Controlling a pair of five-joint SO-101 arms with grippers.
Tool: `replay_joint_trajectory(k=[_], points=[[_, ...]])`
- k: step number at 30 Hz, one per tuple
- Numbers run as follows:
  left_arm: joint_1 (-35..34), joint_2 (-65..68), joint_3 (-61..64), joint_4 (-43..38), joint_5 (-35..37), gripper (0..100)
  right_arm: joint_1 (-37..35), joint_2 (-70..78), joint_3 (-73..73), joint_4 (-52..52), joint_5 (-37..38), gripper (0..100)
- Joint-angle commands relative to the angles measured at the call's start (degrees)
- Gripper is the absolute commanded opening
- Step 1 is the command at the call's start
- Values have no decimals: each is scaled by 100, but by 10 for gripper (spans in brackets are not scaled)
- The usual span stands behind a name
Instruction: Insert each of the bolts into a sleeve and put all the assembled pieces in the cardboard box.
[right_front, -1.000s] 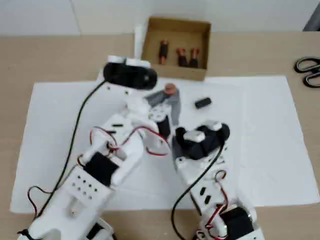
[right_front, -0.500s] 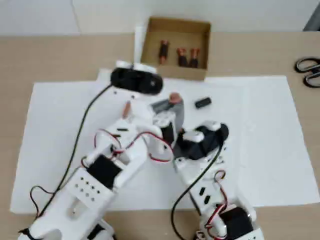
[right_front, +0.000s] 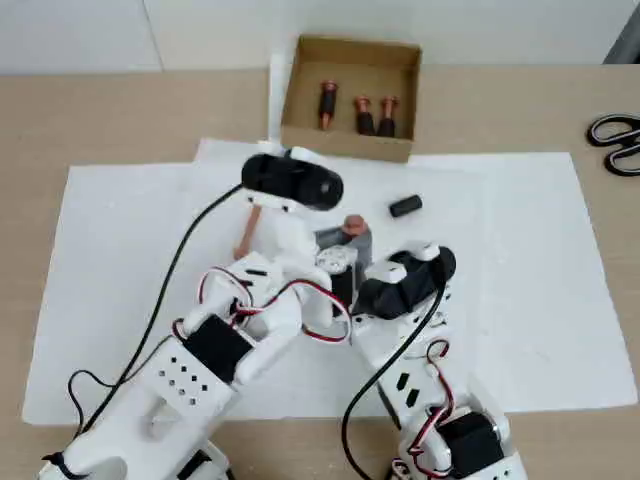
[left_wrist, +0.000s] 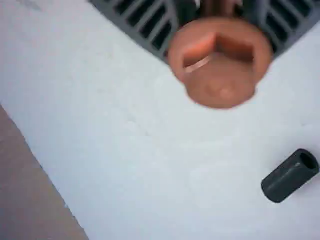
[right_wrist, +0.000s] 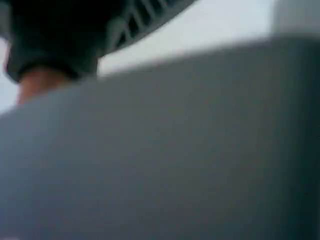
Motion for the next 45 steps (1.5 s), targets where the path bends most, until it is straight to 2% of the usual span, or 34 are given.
replay_joint_trajectory(k=[1,11,15,17,25,45], points=[[26,-185,40,229,44,5,4,-57,-26,-180,-53,4],[53,-211,391,360,-9,5,13,-57,-26,-180,-44,4],[290,-237,374,352,-782,8,13,-57,-26,-180,-44,4],[316,-237,374,352,-949,32,13,-57,-26,-180,-35,4],[281,-246,259,360,-941,171,13,-57,-26,-180,-35,4],[-352,-246,-716,440,-941,175,22,-57,-18,-180,-35,4]])
